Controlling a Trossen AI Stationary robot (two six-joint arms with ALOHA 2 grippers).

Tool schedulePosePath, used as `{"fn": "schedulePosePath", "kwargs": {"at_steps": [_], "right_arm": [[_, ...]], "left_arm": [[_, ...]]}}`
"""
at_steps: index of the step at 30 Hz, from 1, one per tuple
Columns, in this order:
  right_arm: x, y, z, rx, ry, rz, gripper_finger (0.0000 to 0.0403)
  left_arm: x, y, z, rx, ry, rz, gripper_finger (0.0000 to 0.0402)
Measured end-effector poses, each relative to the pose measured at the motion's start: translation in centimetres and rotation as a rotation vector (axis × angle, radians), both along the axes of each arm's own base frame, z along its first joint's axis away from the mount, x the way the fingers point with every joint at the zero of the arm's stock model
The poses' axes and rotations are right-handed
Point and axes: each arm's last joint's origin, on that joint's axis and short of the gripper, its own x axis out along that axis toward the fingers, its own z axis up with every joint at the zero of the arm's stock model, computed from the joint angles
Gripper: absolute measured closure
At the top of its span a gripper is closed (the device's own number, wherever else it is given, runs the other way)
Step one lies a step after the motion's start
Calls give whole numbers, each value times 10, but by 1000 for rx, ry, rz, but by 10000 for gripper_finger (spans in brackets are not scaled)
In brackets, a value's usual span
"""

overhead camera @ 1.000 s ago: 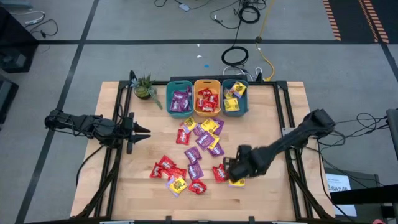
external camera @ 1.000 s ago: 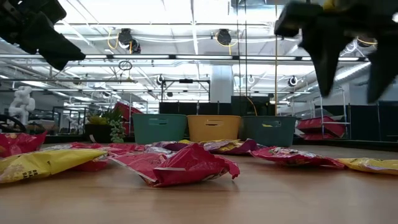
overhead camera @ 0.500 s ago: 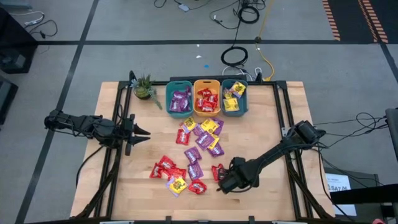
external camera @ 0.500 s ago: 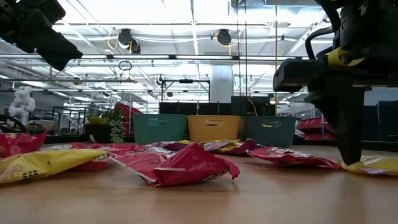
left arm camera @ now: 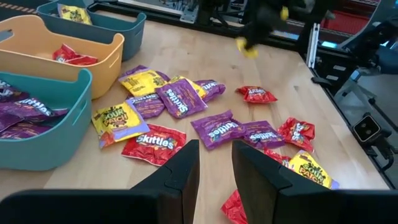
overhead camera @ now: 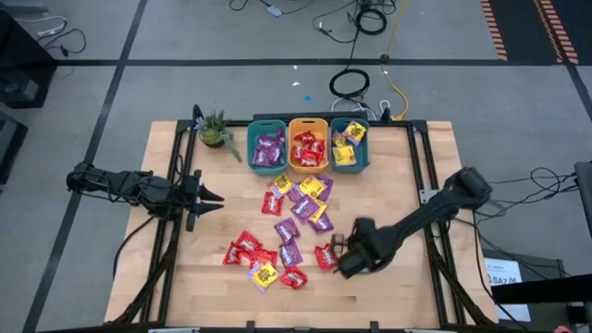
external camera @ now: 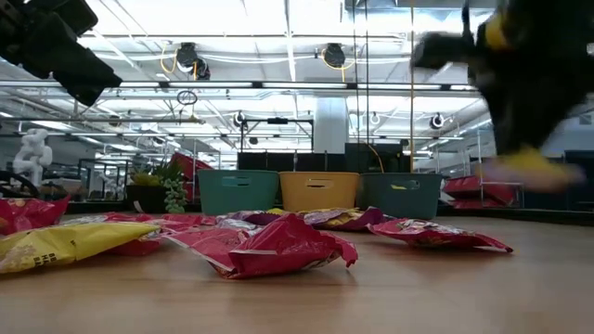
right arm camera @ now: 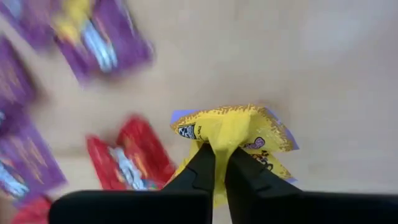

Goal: Sort candy
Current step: Put the yellow candy into the dark blue bin

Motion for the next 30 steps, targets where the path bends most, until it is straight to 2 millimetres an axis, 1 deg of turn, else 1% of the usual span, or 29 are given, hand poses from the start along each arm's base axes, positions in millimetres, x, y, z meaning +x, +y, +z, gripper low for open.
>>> {"fn": "schedulePosePath", "kwargs": {"at_steps": [3, 5, 7, 10, 14, 20, 23, 25, 27, 30], "right_arm": [[-12, -20, 31, -117, 7, 19, 399], [-17, -37, 57, -190, -24, 22, 400], [-25, -57, 76, -271, -23, 37, 400], [-31, -87, 99, -361, -51, 75, 402], [-38, -138, 120, -446, -24, 118, 402], [-33, -222, 134, -489, -18, 235, 403], [-30, -267, 132, -469, -58, 267, 403], [-30, -296, 125, -430, -92, 260, 403], [-32, -320, 115, -389, -99, 244, 401], [-33, -347, 97, -311, -88, 266, 386]], "left_arm": [[0, 0, 0, -2, -5, -1, 297], [0, 0, 1, -3, -9, -1, 297], [1, 0, 2, -6, -18, 0, 297], [1, 0, 3, -9, -33, 0, 297], [1, 0, 3, -10, -36, 0, 297], [2, 0, 4, -5, -48, 23, 297], [2, 1, 5, -3, -55, 36, 297], [2, 1, 5, 0, -56, 44, 297], [2, 1, 5, 1, -57, 46, 297], [2, 1, 5, 0, -57, 47, 297]]}}
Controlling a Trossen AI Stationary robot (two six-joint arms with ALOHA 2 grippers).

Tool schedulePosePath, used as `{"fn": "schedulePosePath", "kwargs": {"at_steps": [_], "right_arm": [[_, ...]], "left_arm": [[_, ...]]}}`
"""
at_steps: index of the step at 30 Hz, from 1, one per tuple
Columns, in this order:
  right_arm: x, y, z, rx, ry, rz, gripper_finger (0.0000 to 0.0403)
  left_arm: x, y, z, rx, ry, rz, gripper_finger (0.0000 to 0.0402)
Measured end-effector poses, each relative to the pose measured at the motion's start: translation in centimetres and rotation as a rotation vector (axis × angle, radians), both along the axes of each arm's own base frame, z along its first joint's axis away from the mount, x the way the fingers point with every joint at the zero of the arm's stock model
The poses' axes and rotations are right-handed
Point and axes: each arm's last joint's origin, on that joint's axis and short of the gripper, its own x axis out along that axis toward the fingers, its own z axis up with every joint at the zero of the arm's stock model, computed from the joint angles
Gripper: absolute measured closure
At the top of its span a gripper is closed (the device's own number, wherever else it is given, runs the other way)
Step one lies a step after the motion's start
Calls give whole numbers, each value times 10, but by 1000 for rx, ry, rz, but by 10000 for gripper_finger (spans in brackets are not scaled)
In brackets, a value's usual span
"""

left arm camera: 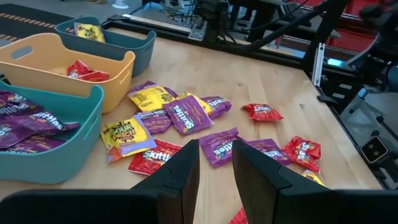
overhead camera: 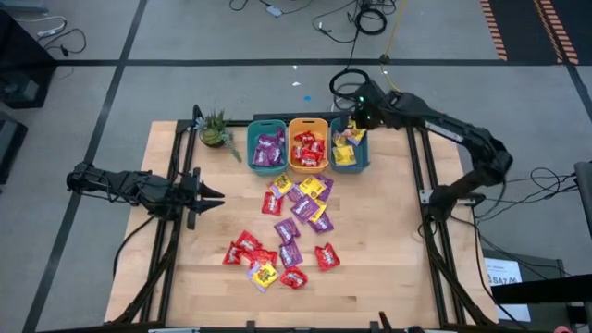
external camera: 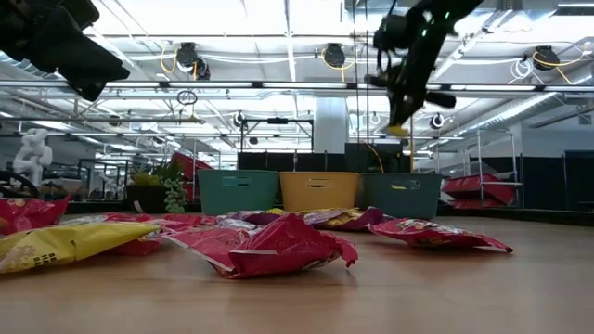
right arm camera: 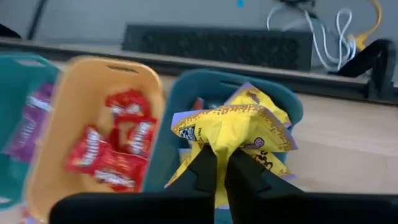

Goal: Sort candy
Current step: Put the yellow candy into the dark blue bin

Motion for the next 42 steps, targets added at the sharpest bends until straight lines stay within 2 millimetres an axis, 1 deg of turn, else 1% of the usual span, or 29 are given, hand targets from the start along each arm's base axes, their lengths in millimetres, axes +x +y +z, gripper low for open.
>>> {"fn": "schedulePosePath", "kwargs": {"at_steps": [2, 4, 7, 11, 15, 20, 24, 36, 40, 42], "right_arm": [[2, -9, -13, 60, 20, 33, 365], [5, -13, -23, 117, 25, 59, 338], [9, -15, -30, 133, 47, 77, 291], [10, -16, -33, 134, 56, 78, 229], [10, -16, -32, 133, 55, 78, 176], [10, -16, -32, 135, 54, 74, 133], [10, -16, -32, 136, 52, 72, 120], [10, -16, -32, 131, 52, 78, 126], [16, -9, -30, 108, 57, 134, 126], [23, 0, -26, 72, 49, 173, 126]], "left_arm": [[0, 0, 0, 0, 0, 0, 297], [0, 0, 0, 0, 0, 0, 297], [0, 0, 0, 0, 0, 1, 297], [0, 0, 0, 0, 0, 1, 297], [0, 0, 0, 0, 0, 2, 297], [0, 0, 0, -1, 0, 2, 297], [0, 0, 0, -5, -1, 3, 297], [0, 0, 0, -24, 1, 8, 297], [0, 0, 0, -24, 1, 8, 297], [0, 0, 0, -24, 2, 8, 297]]}}
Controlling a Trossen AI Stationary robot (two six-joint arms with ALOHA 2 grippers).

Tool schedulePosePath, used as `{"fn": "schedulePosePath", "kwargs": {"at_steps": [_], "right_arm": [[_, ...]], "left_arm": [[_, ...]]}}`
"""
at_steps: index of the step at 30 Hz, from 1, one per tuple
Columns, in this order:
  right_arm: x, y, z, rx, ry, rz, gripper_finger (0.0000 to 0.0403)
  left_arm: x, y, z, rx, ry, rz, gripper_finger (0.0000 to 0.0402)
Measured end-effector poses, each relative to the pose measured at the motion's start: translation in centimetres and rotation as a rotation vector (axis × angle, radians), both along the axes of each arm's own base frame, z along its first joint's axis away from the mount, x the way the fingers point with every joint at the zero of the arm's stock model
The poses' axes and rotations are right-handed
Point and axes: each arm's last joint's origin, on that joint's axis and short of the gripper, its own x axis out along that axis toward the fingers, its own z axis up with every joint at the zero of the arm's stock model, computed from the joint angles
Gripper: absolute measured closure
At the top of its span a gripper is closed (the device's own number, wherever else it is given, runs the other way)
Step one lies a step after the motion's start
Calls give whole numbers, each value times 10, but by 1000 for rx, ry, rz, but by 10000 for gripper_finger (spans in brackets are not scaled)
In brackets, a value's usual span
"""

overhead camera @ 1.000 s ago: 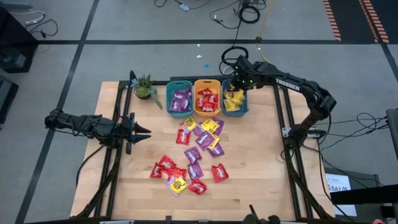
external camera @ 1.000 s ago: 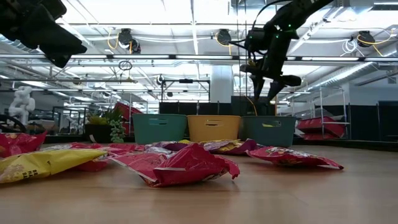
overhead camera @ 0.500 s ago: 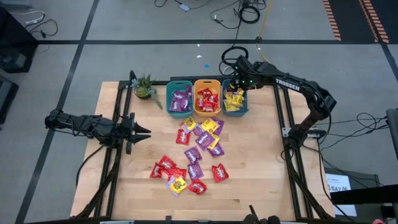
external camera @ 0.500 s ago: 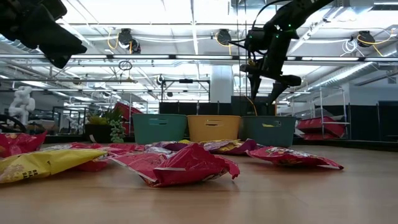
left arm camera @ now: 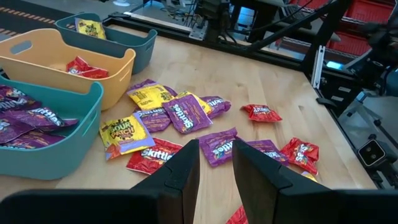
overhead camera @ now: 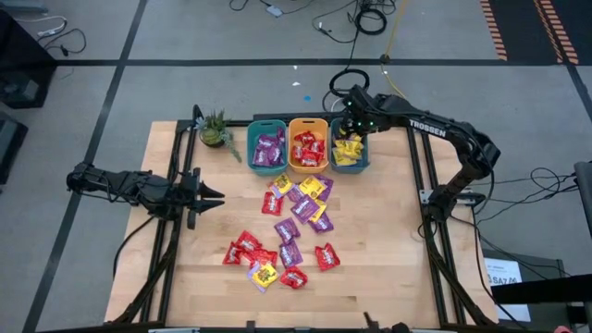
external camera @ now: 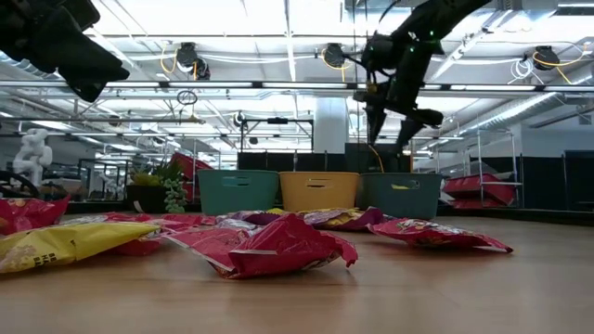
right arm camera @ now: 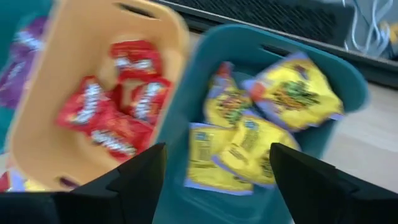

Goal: Sort candy
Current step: Put the yellow candy into the dark blue bin

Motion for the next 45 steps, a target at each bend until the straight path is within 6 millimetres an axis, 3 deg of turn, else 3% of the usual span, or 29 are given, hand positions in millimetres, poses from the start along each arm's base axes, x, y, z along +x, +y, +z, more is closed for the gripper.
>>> {"fn": "schedulePosePath", "kwargs": {"at_steps": [4, 10, 16, 20, 26, 33, 45], "right_arm": [[15, 29, 15, -103, -36, 41, 126], [42, 91, 28, -189, -112, 135, 126], [78, 161, 33, -352, -216, 531, 126], [94, 193, 30, -475, -238, 758, 126], [124, 232, -1, -517, -290, 1067, 126], [163, 272, -45, -517, -407, 1131, 126], [230, 338, -109, -289, -224, 1283, 126]], "left_arm": [[0, 0, 0, 1, 2, 0, 297], [0, 0, -1, 11, 5, -4, 297], [0, 0, 0, 35, 5, -11, 297], [0, 0, -1, 35, 6, -12, 297], [0, 0, 0, 32, 5, -14, 297], [0, 0, 0, 26, 4, -13, 297], [0, 0, -1, 27, 7, -13, 297]]}}
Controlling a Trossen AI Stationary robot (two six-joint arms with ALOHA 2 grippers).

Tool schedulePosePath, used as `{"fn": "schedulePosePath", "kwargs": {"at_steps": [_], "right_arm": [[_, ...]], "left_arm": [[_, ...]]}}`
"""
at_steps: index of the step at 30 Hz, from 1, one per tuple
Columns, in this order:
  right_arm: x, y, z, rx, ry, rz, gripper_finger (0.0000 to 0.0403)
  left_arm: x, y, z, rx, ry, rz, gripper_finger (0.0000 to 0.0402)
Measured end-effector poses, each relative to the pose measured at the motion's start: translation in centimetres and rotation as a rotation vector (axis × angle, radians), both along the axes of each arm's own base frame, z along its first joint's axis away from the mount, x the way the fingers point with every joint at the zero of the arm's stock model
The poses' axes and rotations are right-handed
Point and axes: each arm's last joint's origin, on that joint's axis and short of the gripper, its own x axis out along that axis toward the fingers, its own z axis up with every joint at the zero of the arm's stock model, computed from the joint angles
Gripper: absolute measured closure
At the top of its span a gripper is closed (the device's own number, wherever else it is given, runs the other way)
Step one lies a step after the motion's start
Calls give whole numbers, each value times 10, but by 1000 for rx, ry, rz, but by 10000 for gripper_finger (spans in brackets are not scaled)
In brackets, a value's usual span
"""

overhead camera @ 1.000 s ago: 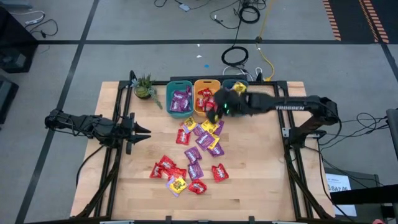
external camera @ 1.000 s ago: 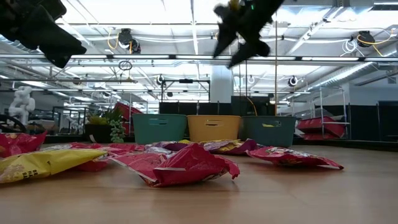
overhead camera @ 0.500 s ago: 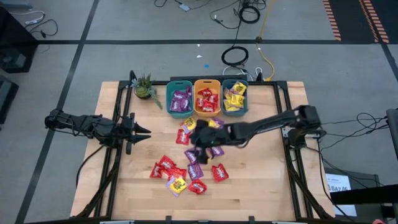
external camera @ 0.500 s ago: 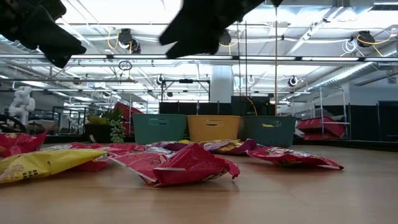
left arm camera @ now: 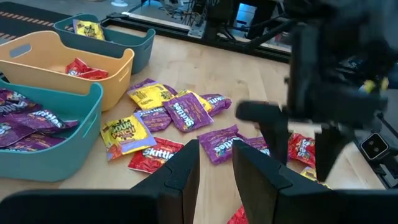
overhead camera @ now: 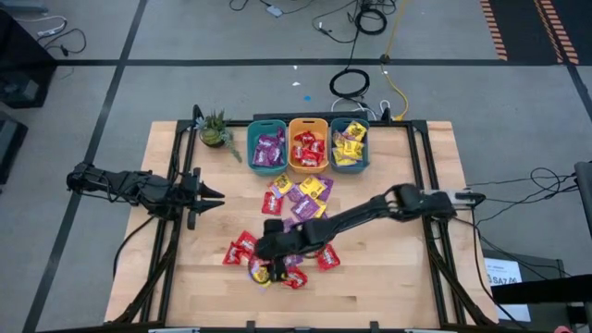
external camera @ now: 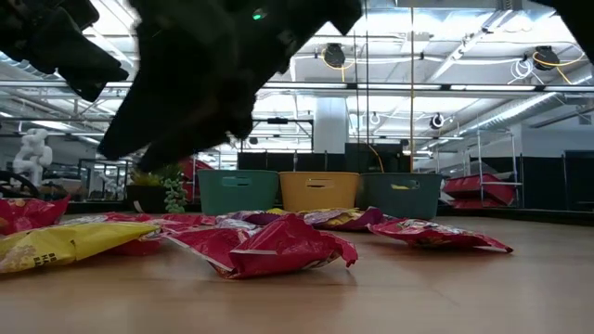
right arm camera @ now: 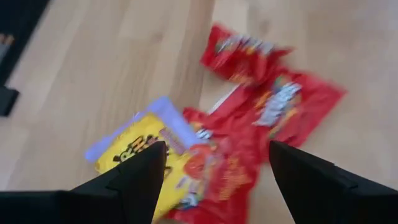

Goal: Sort candy
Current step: Put the yellow candy into the dark blue bin

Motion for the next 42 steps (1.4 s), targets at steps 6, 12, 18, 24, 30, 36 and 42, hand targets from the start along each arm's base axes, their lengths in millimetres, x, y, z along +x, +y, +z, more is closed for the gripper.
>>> {"fn": "schedulePosePath", "kwargs": {"at_steps": [6, 12, 18, 24, 30, 36, 42], "right_arm": [[13, 33, -20, 77, 56, 65, 126], [7, 50, -45, 59, 128, 69, 136], [2, 52, -58, 55, 204, 28, 243], [1, 51, -49, 68, 203, 31, 383], [0, 34, -21, 41, 187, 25, 366], [-11, 4, 28, -25, 208, -17, 391], [-29, -28, 76, -215, 198, -52, 383]], "left_arm": [[0, -1, 0, -12, 4, -31, 297], [0, -2, 0, -18, 6, -50, 297], [0, -2, 0, -19, 5, -50, 297], [0, -2, 0, -19, 5, -50, 297], [0, -2, 1, -21, -4, -51, 297], [0, -2, 1, -21, -5, -50, 297], [0, -2, 1, -21, -6, -50, 297]]}}
